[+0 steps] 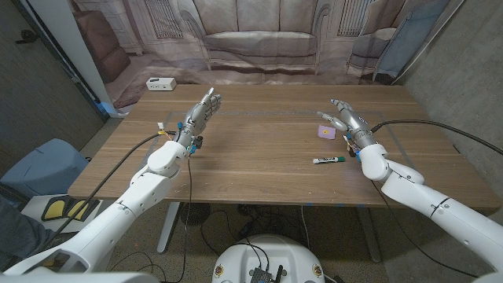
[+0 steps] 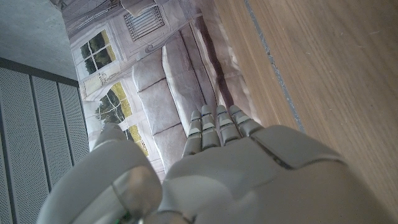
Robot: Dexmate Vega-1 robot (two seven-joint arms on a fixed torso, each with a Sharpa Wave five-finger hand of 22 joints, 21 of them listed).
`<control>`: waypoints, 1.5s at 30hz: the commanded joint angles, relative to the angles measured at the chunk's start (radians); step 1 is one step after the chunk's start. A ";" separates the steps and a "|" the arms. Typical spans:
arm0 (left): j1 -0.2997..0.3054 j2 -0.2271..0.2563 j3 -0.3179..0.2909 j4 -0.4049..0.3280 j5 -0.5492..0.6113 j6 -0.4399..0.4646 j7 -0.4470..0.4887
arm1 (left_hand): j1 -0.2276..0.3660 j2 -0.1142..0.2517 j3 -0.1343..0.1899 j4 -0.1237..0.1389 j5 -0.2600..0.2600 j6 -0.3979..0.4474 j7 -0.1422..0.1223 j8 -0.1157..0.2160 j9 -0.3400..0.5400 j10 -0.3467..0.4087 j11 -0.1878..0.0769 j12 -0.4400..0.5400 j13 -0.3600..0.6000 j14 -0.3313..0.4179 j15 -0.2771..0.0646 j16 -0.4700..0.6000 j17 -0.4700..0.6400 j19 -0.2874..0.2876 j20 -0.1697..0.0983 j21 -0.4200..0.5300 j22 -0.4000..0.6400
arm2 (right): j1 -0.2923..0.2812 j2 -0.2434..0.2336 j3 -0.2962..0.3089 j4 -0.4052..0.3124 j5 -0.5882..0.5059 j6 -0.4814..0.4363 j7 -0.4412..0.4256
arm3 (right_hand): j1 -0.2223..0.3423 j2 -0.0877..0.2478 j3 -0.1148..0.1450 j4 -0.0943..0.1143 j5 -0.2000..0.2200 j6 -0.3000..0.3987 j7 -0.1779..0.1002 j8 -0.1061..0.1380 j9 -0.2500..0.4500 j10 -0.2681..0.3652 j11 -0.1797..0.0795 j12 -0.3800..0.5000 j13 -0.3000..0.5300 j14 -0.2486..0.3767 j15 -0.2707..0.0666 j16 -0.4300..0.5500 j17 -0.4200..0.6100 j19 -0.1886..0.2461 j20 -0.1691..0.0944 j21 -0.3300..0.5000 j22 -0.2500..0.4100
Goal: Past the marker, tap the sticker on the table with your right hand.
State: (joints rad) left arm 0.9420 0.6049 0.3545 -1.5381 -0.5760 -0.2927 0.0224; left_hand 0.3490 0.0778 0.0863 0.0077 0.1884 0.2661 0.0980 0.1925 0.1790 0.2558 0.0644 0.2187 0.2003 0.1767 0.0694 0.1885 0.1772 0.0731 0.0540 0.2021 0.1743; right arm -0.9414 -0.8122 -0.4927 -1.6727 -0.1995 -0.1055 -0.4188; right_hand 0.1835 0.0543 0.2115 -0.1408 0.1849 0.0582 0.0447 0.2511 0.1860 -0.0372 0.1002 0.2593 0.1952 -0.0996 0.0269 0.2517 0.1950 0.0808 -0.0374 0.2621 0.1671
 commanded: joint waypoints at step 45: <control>-0.052 -0.021 0.011 0.050 0.002 -0.023 -0.036 | 0.001 0.012 0.007 -0.014 -0.001 0.010 0.002 -0.002 0.002 0.015 -0.001 -0.001 0.000 0.015 0.003 0.001 0.003 0.010 0.001 -0.003 0.005 | -0.050 0.149 0.158 0.172 0.574 0.476 0.262 | 0.043 -0.004 0.012 -0.009 0.002 0.067 0.038 -0.015 0.004 0.102 0.008 0.003 0.003 0.108 0.019 0.006 0.004 0.177 0.006 0.011 0.003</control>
State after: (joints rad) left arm 0.9183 0.5912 0.3549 -1.5100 -0.5785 -0.3128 0.0042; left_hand 0.3488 0.0779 0.0943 -0.0002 0.1886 0.2661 0.0981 0.1925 0.1789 0.2611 0.0624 0.2187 0.2003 0.1859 0.0713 0.1885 0.1772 0.0767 0.0575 0.2021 0.1743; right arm -0.9869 -0.6891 -0.3571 -1.5242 0.2542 0.3137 -0.2372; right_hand 0.2164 0.0503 0.2198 -0.1490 0.1849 0.1166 0.0789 0.2353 0.1886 0.0592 0.1036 0.2592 0.1955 0.0019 0.0464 0.2555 0.1951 0.2493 -0.0331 0.2671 0.1675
